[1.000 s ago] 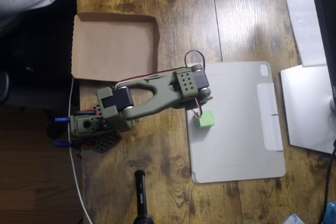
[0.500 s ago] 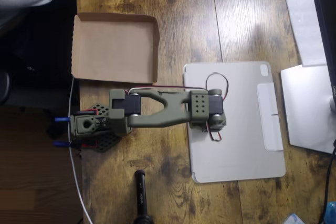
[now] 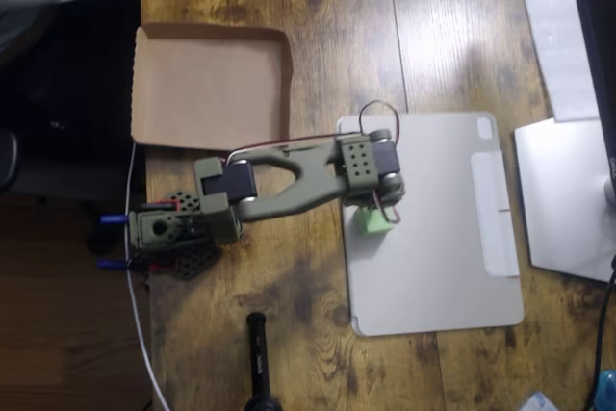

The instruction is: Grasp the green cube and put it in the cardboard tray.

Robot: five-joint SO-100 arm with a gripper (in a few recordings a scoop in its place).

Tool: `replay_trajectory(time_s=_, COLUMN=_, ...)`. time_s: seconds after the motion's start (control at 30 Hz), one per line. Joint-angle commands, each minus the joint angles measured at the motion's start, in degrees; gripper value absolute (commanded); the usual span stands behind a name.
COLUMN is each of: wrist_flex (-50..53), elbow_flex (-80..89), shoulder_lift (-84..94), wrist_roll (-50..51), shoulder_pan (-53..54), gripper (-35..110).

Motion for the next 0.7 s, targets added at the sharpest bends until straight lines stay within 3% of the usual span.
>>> replay_trajectory(time_s=0.0, wrist_flex=-1.8, elbow_flex=2.0, shoulder_lift=3.6, wrist_roll=-2.1, shoulder_pan=2.4, gripper=25)
replay_trajectory(time_s=0.37, wrist_flex=-4.4, elbow_flex=1.8, shoulder_lift=5.2, wrist_roll=-6.8, shoulder_pan=8.6, gripper=31)
replay_trajectory(time_s=0.67, wrist_flex=-8.0, elbow_flex=8.9, shoulder_lift=5.9, wrist_roll=-4.9, shoulder_pan=7.8, gripper=31)
